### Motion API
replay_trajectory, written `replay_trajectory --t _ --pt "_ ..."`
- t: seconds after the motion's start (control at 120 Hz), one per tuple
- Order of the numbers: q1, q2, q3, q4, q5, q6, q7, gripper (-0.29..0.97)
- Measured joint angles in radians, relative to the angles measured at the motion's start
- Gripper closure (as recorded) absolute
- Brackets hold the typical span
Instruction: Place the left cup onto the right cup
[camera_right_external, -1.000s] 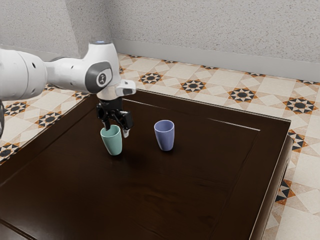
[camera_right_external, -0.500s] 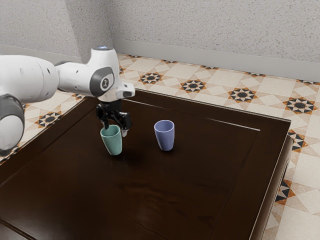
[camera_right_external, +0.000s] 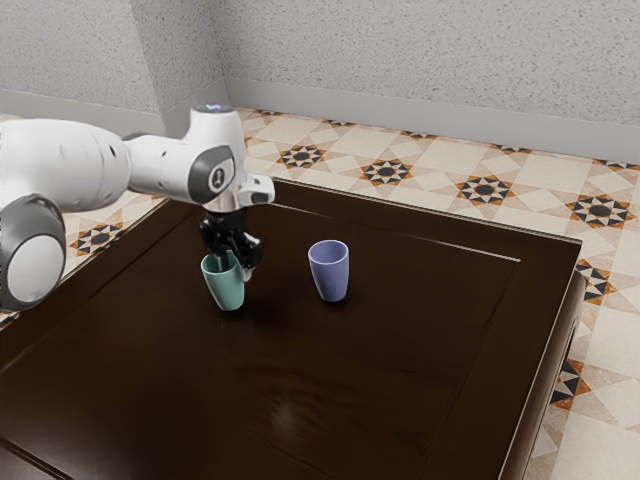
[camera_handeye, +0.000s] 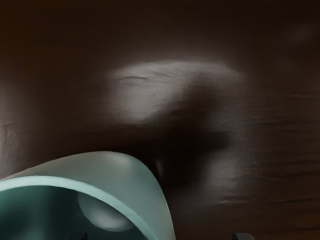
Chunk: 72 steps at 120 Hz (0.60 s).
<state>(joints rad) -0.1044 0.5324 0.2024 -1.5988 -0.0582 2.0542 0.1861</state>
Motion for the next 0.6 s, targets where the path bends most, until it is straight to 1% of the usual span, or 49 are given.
replay_trajectory --t 0.2,0.25,0.342,0.417,0.492,0.6 --pt "0.0 0.025 0.0 0.0 -0.009 0.027 0.001 0.39" --pt "0.0 0.026 0.0 0.0 -0.009 0.031 0.001 0.43" --pt "0.0 0.027 0.0 0.0 -0.012 0.036 0.002 0.56" --pt "0.0 0.026 0.0 0.0 -0.01 0.039 0.003 0.64" --pt "0.0 0.025 0.0 0.0 -0.008 0.041 0.003 0.69" --pt "0.0 0.022 0.001 0.0 -0.008 0.043 0.004 0.73"
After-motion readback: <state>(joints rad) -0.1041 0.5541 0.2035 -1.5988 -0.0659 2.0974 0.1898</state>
